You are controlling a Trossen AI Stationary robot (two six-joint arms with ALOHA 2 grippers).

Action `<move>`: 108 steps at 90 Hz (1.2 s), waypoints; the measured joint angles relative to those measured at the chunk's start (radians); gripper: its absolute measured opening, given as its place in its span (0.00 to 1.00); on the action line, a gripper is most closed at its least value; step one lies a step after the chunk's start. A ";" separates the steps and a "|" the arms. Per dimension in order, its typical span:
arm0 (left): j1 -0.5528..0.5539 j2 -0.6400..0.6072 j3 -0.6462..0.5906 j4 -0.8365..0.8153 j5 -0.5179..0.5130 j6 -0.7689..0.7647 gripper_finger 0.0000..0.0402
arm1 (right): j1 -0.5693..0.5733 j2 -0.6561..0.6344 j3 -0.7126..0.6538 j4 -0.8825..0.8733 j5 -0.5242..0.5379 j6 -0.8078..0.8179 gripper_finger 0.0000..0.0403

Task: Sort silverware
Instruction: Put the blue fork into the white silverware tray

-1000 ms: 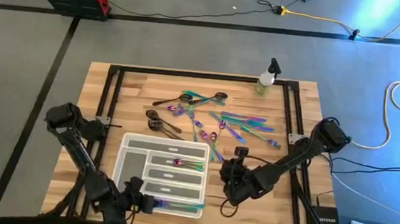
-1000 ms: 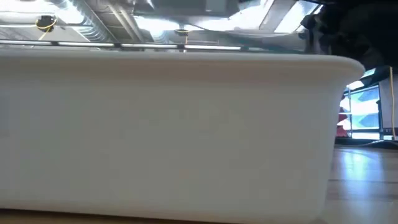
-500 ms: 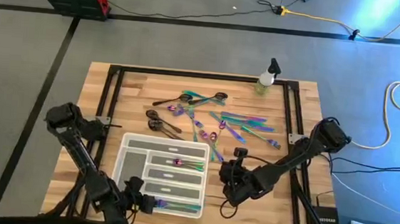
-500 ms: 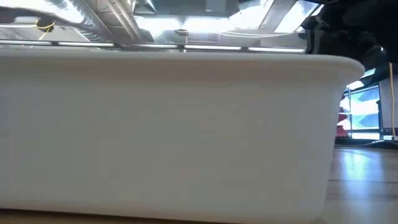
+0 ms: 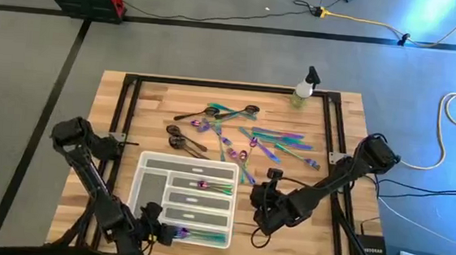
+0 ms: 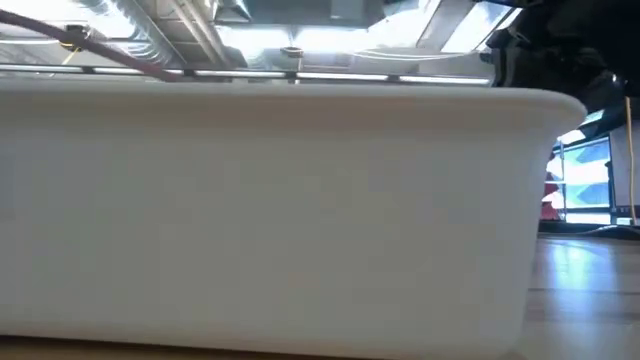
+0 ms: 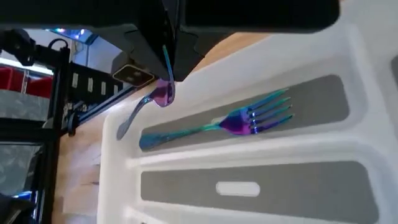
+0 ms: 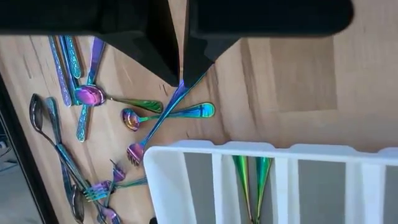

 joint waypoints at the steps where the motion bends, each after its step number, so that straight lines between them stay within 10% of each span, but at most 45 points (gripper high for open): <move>1: 0.001 0.000 0.000 0.000 0.004 0.000 0.00 | 0.000 0.000 0.000 0.000 0.000 0.000 0.01; 108: 0.014 -0.001 0.000 -0.050 0.084 0.041 0.17 | 0.000 0.001 0.000 0.003 -0.019 0.001 0.01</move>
